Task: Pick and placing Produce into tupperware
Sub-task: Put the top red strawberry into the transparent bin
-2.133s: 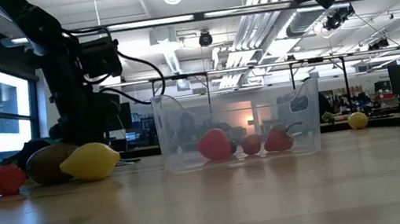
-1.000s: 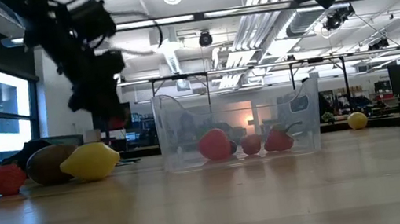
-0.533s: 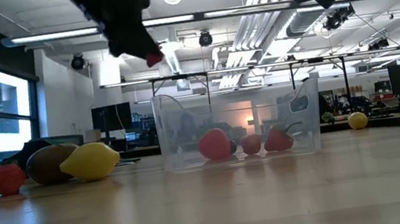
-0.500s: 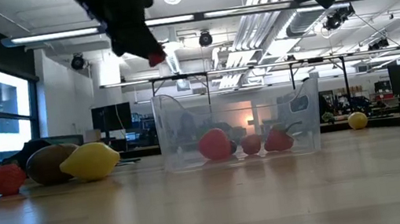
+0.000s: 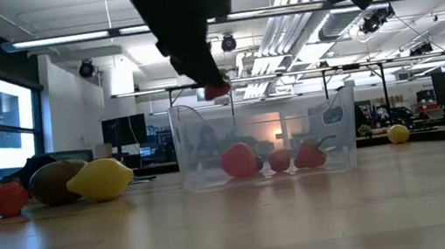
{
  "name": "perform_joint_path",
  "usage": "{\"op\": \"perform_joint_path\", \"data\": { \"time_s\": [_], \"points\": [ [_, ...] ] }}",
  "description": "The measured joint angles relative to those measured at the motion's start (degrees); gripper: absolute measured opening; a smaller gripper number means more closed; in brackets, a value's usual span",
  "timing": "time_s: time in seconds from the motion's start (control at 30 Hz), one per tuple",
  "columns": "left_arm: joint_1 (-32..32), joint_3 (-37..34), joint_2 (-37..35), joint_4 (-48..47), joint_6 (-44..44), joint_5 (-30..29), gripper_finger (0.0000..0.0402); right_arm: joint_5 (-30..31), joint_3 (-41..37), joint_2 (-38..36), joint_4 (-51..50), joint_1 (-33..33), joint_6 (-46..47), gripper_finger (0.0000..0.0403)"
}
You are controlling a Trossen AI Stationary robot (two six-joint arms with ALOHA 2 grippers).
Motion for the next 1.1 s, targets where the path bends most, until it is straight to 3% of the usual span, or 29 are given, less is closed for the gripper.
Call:
{"op": "perform_joint_path", "data": {
  "time_s": [0.3,0.63,1.1],
  "points": [
    [-2.1,3.7,7.7,0.3,0.0,0.8,0.0133,0.0,0.0,0.0,-0.1,0.0,0.0,0.0062],
    [-2.0,4.3,10.7,0.9,1.0,0.7,0.0133,0.0,0.0,0.0,-0.1,0.0,0.0,0.0062],
    [-2.0,4.3,10.7,0.3,1.3,-7.0,0.0147,0.0,0.0,0.0,-0.4,0.0,0.0,0.0062]
  ]
}}
